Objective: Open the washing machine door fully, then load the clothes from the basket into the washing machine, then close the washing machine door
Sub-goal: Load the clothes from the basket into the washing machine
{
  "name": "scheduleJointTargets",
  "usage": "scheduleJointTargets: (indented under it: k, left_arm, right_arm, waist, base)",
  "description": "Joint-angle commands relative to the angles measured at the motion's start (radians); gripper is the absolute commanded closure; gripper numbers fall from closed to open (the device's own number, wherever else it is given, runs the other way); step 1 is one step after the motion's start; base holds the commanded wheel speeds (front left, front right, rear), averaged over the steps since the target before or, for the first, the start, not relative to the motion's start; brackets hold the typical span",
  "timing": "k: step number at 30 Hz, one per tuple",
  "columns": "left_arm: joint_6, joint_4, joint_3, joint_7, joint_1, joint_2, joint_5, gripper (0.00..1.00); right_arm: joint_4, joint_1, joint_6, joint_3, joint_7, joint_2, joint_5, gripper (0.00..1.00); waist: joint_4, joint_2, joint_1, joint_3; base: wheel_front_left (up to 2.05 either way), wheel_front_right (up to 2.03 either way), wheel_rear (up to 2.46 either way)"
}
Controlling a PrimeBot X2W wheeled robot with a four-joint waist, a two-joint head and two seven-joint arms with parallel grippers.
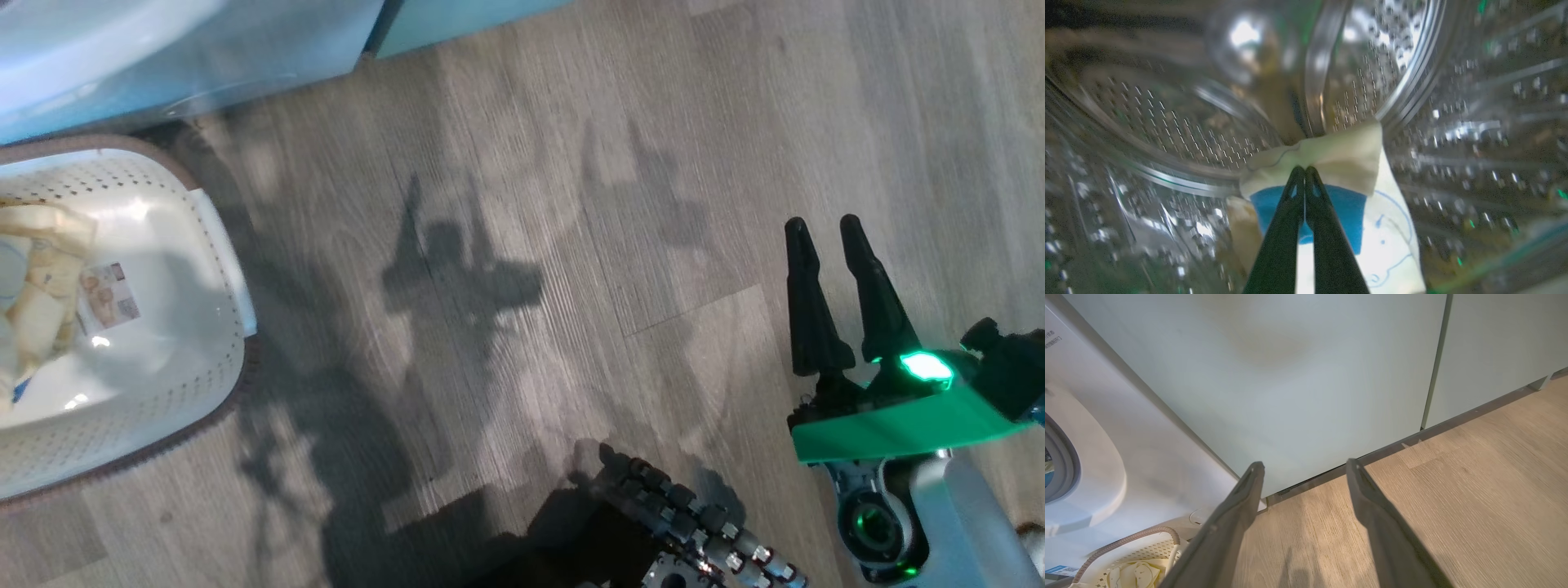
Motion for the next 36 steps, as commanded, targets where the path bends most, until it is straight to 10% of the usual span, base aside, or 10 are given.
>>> scheduleJointTargets:
  k: [1,15,18,19,36]
  left_arm:
    - [0.008,-0.017,0.029,-0.036,-0.047,0.058,0.024,1.00]
    - [-0.029,0.193,0.009,-0.056,-0.076,-0.068,-0.048,0.96]
    - [-0.032,0.198,0.004,-0.040,-0.065,-0.097,-0.068,0.08]
    - [-0.030,0.199,0.006,-0.043,-0.060,-0.106,-0.076,0.00]
    - [0.099,-0.003,0.051,-0.247,0.252,-0.219,-0.162,0.00]
  right_arm:
    - [-0.032,0.006,-0.003,0.018,-0.007,-0.012,0.011,0.00]
    - [-0.025,-0.004,-0.003,0.004,-0.007,-0.012,0.007,0.00]
    - [-0.025,-0.005,-0.003,-0.007,-0.007,-0.012,-0.004,0.00]
    - [-0.025,-0.006,-0.003,-0.010,-0.007,-0.012,-0.008,0.00]
    - [-0.021,0.006,-0.003,-0.094,-0.007,-0.012,-0.117,0.00]
  waist:
    - [-0.009,0.0000,-0.0001,0.010]
    - [0.020,0.0000,-0.0001,0.011]
    - [0.038,0.0000,-0.0001,0.002]
    - [0.044,0.0000,-0.0001,-0.002]
    - [0.195,0.0000,-0.0001,-0.133]
  base:
    - [0.00,0.00,0.00]
    - [0.00,0.00,0.00]
    - [0.00,0.00,0.00]
    - [0.00,0.00,0.00]
    - [0.00,0.00,0.00]
